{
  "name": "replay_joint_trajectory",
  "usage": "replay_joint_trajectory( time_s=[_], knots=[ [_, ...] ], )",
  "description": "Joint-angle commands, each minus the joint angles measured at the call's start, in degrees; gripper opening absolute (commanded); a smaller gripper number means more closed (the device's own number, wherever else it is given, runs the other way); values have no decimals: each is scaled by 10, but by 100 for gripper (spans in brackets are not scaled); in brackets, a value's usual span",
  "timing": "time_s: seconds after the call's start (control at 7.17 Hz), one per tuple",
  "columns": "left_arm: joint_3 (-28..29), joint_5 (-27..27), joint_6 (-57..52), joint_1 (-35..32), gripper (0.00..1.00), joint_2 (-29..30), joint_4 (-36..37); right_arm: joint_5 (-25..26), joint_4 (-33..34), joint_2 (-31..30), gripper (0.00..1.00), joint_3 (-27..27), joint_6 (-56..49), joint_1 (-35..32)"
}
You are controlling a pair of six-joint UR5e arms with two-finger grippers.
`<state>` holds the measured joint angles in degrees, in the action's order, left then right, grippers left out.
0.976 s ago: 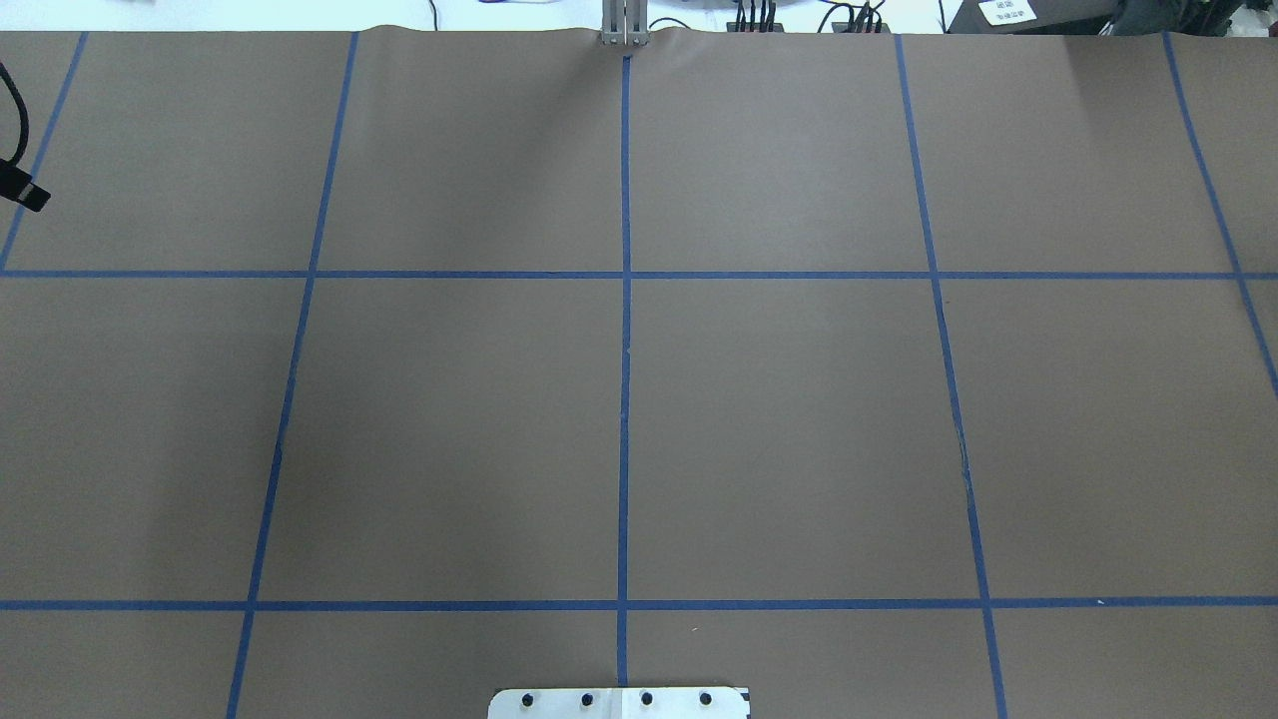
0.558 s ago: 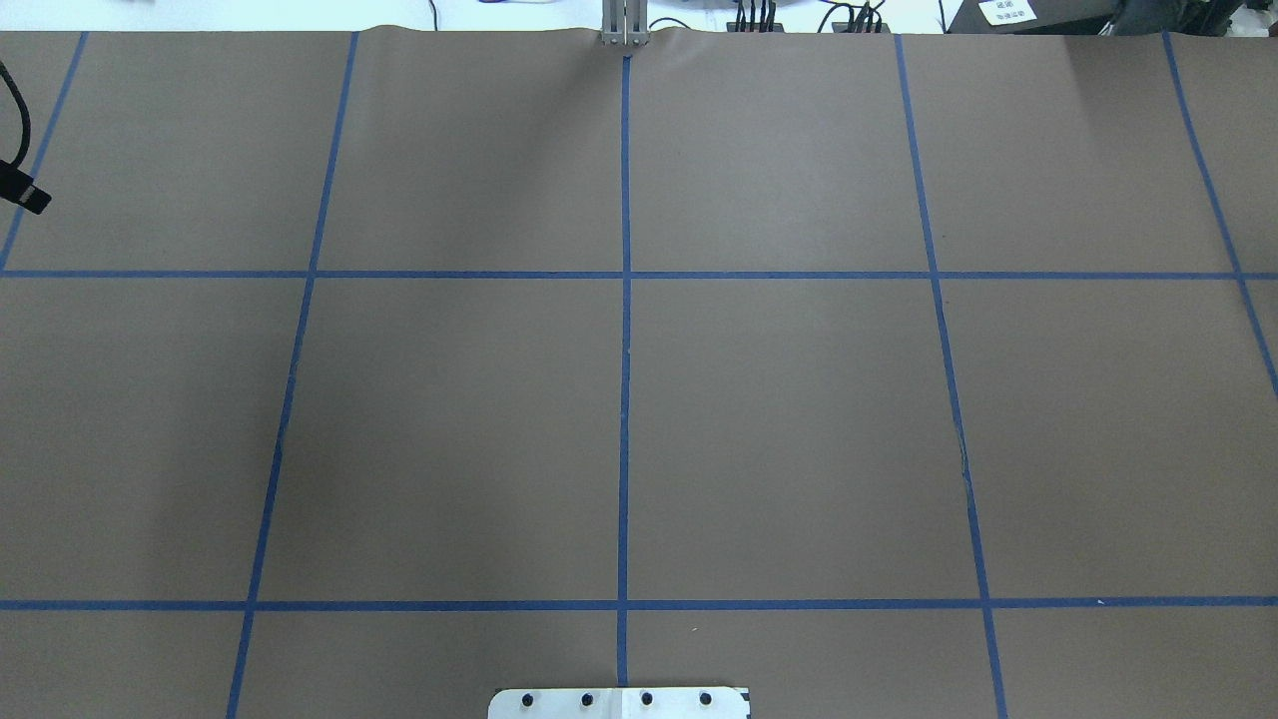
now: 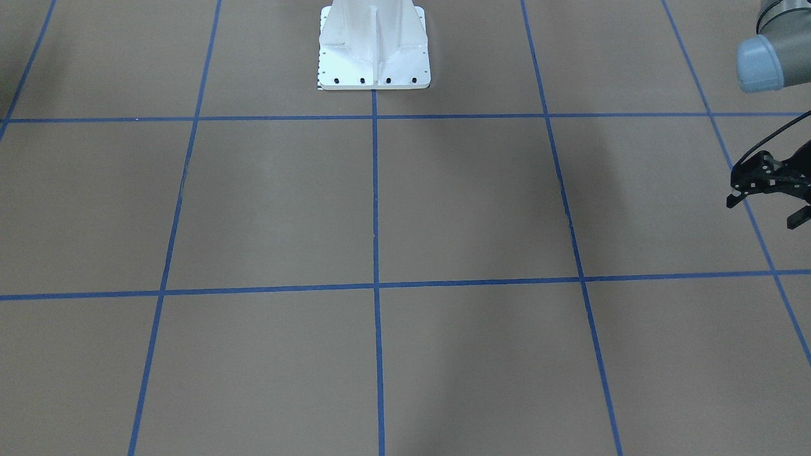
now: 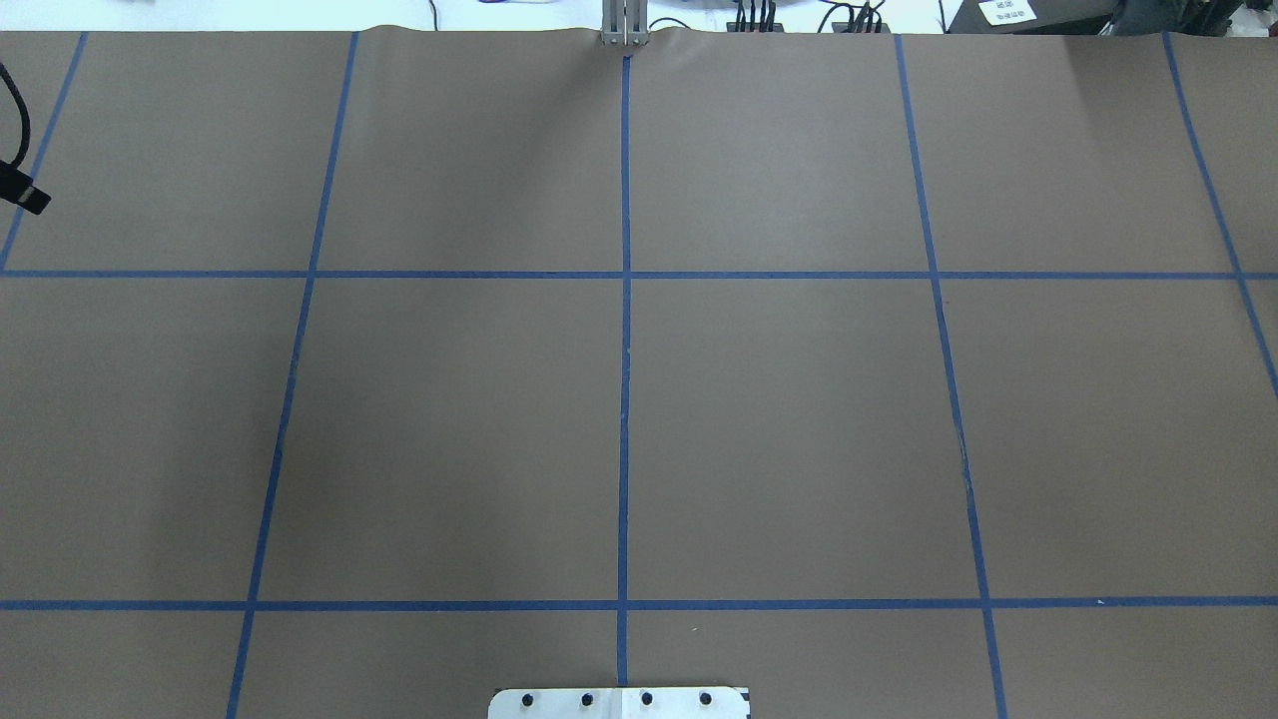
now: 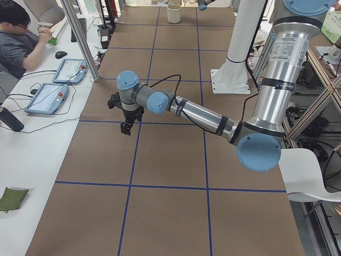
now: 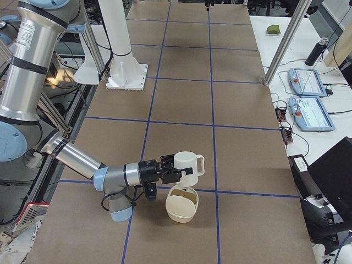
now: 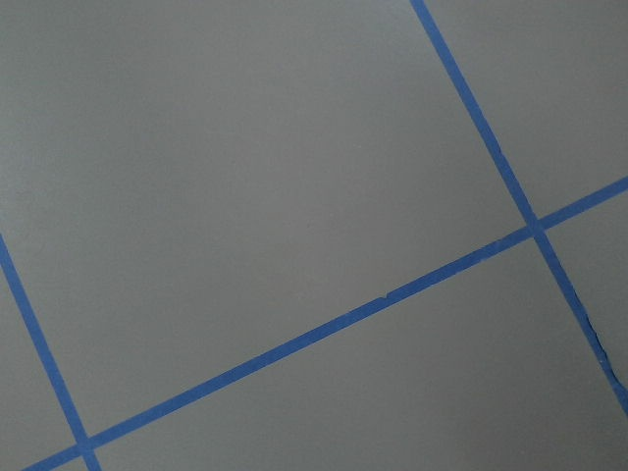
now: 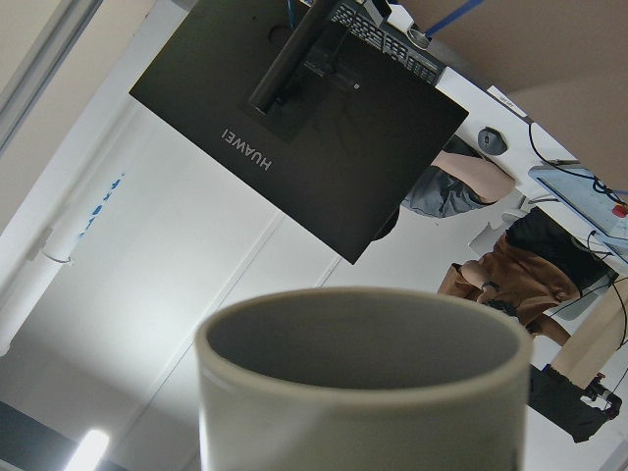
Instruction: Left arm hands cup to right arm to dump lemon
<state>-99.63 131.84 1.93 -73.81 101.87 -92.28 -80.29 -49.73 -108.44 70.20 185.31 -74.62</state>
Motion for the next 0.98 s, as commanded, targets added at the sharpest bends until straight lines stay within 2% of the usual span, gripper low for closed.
replay_joint_trajectory(
  time_s=[0.0,0.14,0.28,0.42,0.84],
  knots=[
    [0,1,0,1,100,0,0,-6,1,3,10,8,-87,0],
    [2,1,0,1,100,0,0,-26,1,9,10,9,-180,1],
    [4,1,0,1,100,0,0,-76,2,24,10,8,-298,1],
    [4,1,0,2,100,-7,-1,-117,2,27,5,9,-406,1],
    [5,1,0,2,100,-8,-1,-259,7,27,4,28,-605,1]
  ],
)
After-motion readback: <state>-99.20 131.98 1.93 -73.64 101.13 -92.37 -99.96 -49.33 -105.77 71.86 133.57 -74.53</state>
